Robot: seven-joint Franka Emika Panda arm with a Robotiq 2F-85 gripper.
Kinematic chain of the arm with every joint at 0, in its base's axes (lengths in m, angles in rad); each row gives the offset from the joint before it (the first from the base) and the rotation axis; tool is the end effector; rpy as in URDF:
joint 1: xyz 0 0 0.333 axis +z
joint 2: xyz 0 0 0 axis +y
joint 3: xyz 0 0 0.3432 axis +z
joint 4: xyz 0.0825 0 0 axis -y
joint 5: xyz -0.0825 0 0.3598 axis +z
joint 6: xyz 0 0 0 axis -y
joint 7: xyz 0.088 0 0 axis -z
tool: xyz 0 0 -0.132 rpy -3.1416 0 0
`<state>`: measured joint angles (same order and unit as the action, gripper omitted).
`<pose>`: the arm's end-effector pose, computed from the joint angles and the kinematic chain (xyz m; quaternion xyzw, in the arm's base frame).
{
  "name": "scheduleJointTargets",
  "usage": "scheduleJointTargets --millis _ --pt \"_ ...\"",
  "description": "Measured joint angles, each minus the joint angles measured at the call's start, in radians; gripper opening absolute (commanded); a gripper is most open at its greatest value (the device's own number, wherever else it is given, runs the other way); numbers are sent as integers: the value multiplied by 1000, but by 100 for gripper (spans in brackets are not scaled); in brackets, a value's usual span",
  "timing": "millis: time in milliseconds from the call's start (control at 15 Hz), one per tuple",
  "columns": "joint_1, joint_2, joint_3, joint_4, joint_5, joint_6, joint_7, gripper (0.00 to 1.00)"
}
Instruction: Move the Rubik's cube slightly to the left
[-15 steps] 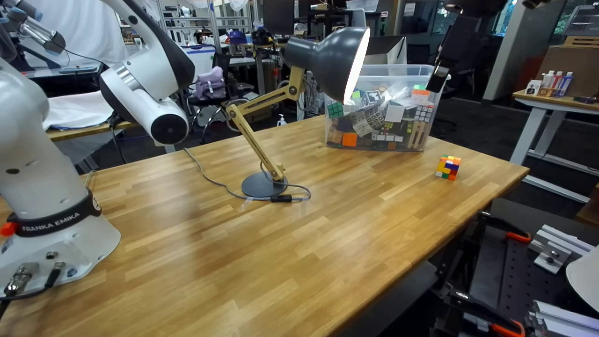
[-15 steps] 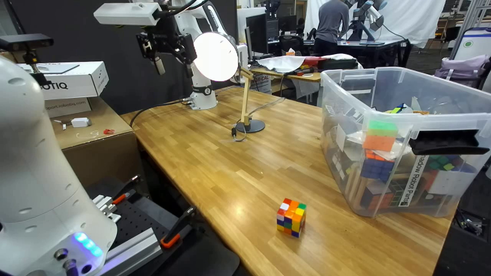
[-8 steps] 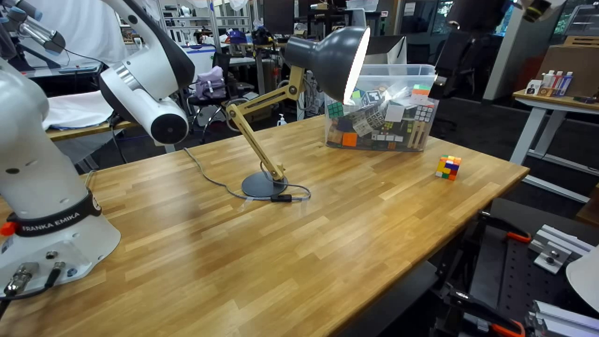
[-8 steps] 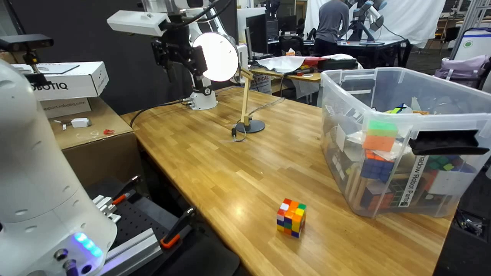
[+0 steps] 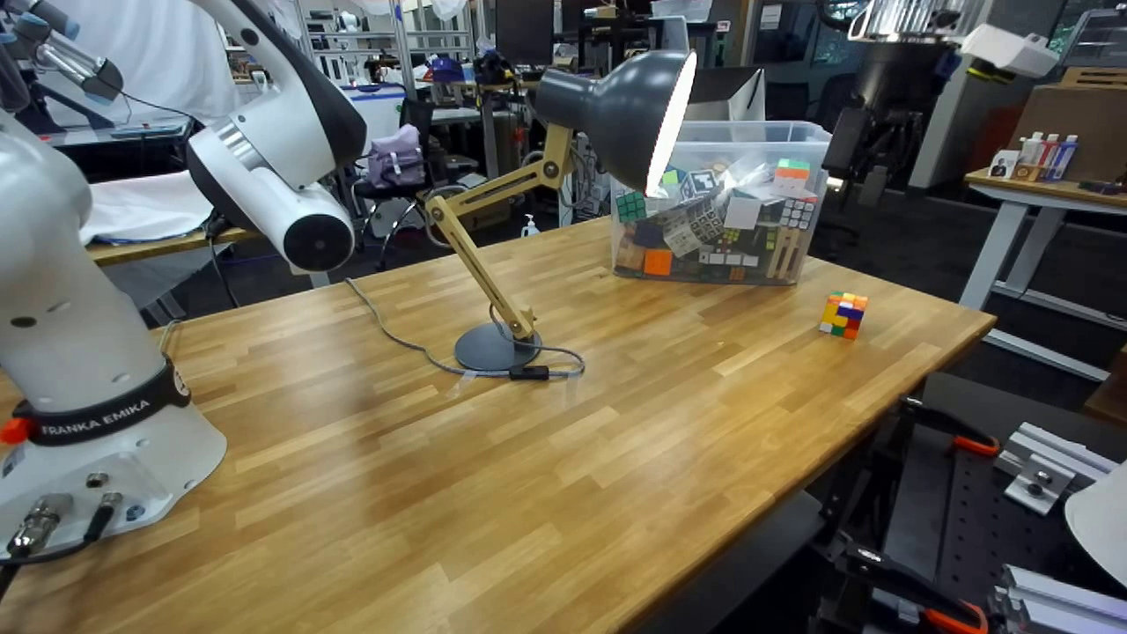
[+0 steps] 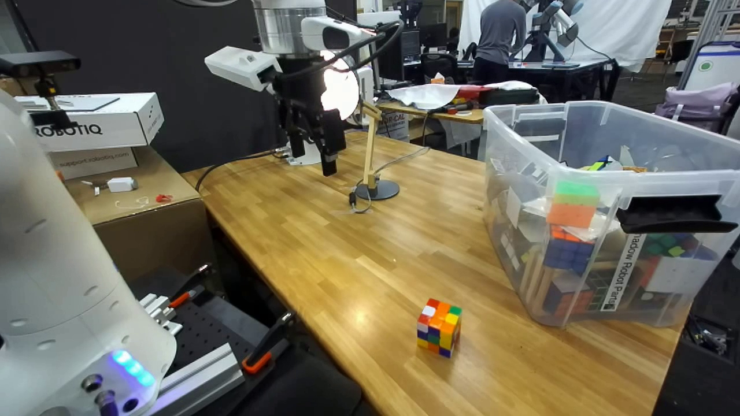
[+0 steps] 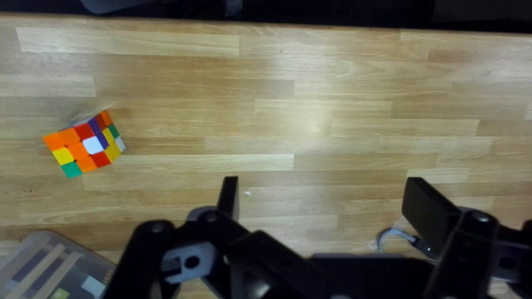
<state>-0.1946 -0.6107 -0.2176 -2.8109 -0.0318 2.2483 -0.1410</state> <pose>0.2811 -0.1188 0.3848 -0.9928 0.1075 -0.0310 0.0430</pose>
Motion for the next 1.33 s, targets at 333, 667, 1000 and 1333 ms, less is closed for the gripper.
scheduleJointTargets --millis 333,667,1000,1333 --pt "-41 31 -2 11 -7 18 56 100" --pt "-41 31 -1 11 -7 19 61 100" --pt "-37 31 -2 11 12 19 61 100" --pt "-53 67 -83 11 45 93 51 100"
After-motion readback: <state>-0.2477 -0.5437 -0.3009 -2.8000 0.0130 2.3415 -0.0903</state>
